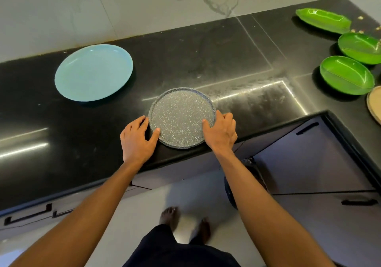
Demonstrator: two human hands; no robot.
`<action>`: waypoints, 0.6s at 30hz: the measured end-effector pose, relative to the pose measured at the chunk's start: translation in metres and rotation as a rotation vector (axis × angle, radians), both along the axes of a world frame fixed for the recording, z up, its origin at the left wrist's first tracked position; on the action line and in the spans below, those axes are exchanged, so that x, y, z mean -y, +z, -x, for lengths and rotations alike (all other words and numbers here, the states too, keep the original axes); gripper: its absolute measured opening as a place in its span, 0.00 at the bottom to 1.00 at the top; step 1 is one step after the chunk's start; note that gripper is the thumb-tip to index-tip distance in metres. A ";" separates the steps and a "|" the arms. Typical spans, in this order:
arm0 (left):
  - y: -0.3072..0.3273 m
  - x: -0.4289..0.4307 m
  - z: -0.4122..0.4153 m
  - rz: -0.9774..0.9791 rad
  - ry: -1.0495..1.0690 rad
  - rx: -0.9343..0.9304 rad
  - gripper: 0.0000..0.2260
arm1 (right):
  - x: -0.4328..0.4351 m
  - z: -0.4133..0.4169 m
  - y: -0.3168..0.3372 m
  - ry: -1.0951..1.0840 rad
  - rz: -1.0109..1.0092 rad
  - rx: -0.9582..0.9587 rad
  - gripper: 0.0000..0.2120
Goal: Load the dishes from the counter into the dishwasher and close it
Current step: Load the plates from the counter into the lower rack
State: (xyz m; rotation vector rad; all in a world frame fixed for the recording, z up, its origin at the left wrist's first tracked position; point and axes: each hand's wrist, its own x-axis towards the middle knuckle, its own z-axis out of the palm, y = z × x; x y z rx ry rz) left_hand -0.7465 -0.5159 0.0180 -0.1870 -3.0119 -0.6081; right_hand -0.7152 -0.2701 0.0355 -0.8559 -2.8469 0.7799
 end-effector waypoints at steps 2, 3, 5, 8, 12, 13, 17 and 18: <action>-0.001 0.001 0.002 -0.004 0.013 0.007 0.30 | 0.003 0.005 0.001 -0.059 0.051 -0.003 0.28; -0.001 0.001 0.002 -0.013 0.019 0.009 0.30 | 0.005 0.007 0.002 -0.091 0.082 -0.007 0.28; 0.000 0.000 0.001 -0.025 0.026 0.005 0.28 | 0.004 0.009 0.004 -0.144 0.135 -0.013 0.27; 0.000 0.001 0.002 -0.045 0.036 0.027 0.26 | 0.003 0.013 0.010 -0.222 0.220 -0.013 0.22; 0.000 0.001 0.002 -0.063 0.016 0.025 0.26 | -0.008 0.011 0.018 -0.299 0.538 -0.100 0.15; 0.000 0.001 0.002 -0.066 0.004 0.029 0.25 | -0.011 0.008 0.019 -0.330 0.670 -0.151 0.15; 0.000 0.002 0.001 -0.097 -0.012 0.025 0.23 | -0.002 -0.009 0.021 -0.412 1.028 -0.277 0.15; -0.001 0.002 -0.001 -0.105 -0.026 0.030 0.23 | 0.002 -0.017 0.020 -0.443 1.039 -0.306 0.15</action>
